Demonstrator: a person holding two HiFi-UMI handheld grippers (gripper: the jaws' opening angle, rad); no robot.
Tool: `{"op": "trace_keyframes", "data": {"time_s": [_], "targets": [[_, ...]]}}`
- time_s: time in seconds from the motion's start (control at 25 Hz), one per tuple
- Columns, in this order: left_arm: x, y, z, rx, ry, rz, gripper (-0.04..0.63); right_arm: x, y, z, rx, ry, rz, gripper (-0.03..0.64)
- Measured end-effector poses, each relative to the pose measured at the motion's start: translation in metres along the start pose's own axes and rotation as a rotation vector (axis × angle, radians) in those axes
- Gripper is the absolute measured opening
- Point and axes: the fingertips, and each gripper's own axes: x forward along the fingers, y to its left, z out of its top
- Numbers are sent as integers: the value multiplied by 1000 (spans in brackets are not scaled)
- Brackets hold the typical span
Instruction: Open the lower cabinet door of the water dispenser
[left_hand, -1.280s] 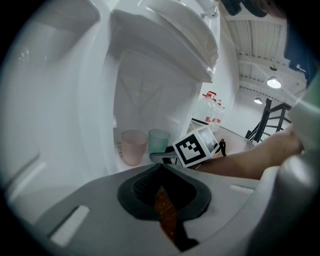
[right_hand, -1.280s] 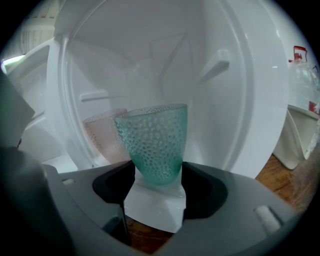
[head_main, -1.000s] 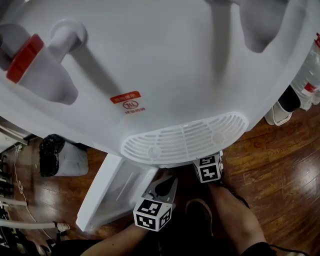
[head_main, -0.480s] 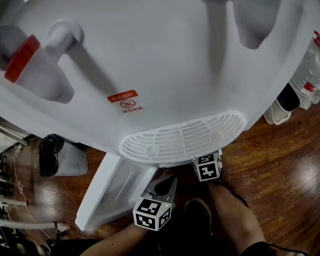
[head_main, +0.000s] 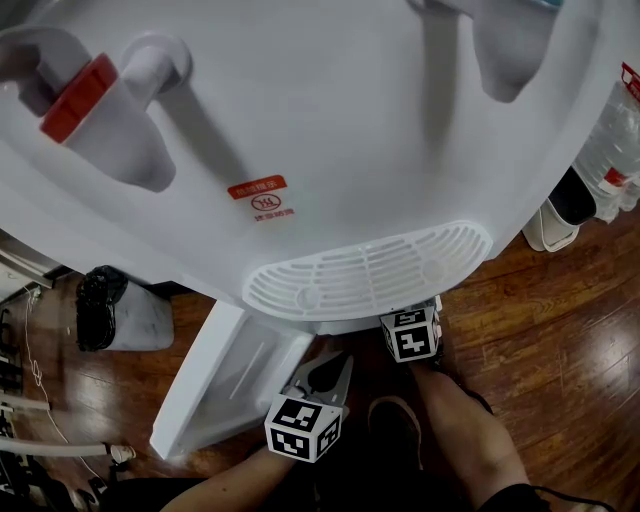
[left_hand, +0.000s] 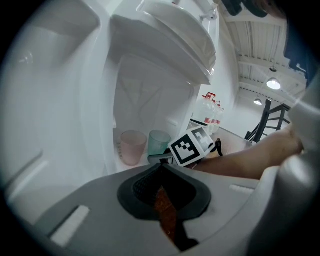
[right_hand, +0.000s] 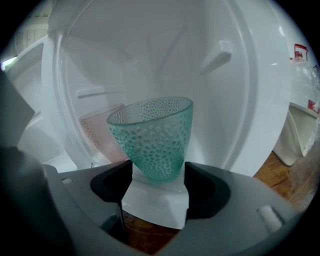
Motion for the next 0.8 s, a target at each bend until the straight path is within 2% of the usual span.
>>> {"op": "trace_keyframes", "data": {"time_s": [0.28,0.8], "targets": [[0,4,0,-3,2,3,0,2,-3,8,7,2,-25,293],[-5,5,2,5,4,4,0,8,0,12,4,27,-3,296]]}}
